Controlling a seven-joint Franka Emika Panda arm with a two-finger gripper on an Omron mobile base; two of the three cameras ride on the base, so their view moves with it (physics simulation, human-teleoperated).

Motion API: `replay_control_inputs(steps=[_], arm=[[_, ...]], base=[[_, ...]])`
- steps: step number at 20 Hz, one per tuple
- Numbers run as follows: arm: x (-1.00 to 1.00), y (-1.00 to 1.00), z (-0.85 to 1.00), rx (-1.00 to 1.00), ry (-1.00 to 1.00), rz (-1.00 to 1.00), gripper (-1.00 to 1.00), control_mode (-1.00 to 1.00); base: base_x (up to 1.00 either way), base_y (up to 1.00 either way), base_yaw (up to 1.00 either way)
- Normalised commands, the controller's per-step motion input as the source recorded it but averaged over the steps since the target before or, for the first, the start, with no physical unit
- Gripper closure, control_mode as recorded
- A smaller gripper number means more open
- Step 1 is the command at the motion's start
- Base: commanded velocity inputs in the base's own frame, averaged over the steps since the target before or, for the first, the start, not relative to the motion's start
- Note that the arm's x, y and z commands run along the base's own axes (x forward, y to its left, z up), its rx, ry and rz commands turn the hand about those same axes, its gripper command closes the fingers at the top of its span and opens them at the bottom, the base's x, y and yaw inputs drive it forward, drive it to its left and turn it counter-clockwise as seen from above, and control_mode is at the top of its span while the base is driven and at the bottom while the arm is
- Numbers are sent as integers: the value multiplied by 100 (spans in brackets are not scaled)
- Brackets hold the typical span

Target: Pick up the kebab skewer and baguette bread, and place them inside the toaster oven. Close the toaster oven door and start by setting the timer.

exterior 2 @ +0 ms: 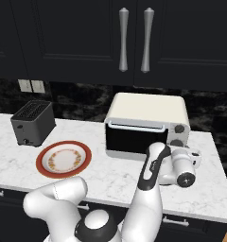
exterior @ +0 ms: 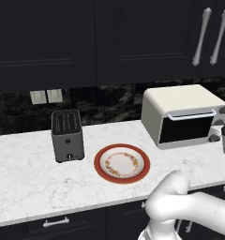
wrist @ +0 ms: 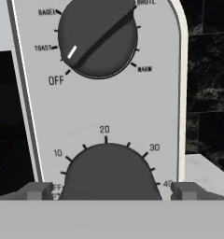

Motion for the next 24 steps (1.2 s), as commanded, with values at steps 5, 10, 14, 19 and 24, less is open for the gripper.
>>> replay_control_inputs(steps=[5,10,14,19,24], arm=[[0,0,0,0,0,0,100,-100],[0,0,0,0,0,0,100,-100],[0,0,0,0,0,0,100,-100],[0,0,0,0,0,0,100,-100],[0,-2,0,5,-1,0,100,-100]], base=[[0,0,0],[0,0,0],[0,0,0],[0,0,0],[0,0,0]])
